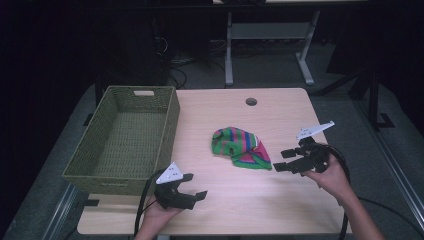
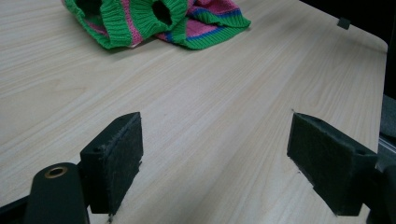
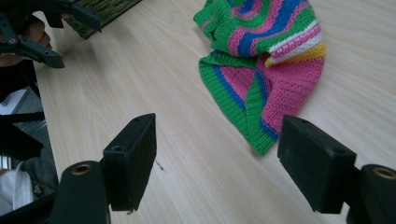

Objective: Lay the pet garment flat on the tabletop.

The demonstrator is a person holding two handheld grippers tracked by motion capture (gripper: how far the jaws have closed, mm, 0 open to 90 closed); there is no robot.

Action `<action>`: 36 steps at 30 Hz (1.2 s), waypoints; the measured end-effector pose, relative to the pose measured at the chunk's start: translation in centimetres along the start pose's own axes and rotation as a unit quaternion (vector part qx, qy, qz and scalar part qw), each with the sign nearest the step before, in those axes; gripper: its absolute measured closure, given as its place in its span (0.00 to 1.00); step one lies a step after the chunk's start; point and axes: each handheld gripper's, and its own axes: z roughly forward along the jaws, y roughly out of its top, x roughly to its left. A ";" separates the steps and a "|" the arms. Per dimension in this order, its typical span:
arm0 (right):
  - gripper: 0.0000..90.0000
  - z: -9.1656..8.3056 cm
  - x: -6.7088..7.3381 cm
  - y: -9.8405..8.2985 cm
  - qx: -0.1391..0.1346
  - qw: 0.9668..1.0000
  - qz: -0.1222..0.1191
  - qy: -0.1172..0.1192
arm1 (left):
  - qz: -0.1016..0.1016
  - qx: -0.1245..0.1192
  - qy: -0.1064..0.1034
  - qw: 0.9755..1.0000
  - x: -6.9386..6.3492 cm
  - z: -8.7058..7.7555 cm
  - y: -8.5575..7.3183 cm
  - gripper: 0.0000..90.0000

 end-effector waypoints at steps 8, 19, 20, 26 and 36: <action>0.31 -0.1 0.2 1.8 -0.005 1.000 -0.008 0.008 | 0.001 0.002 -0.001 1.000 0.0 0.1 0.1 0.20; 0.31 1.2 -0.2 5.1 0.016 1.000 -0.024 0.005 | 0.001 -0.002 -0.001 1.000 0.2 -0.1 0.1 0.20; 0.31 1.4 -0.1 5.4 0.017 1.000 -0.026 0.003 | -0.002 -0.004 -0.001 1.000 0.2 -0.1 0.1 0.20; 0.31 2.6 0.0 7.5 0.022 0.999 -0.029 0.008 | -0.002 -0.009 0.003 1.000 0.2 -0.3 0.2 0.20; 0.31 5.0 -1.0 9.3 0.040 0.999 -0.018 0.001 | -0.018 -0.022 -0.017 0.999 0.0 -0.4 0.2 0.20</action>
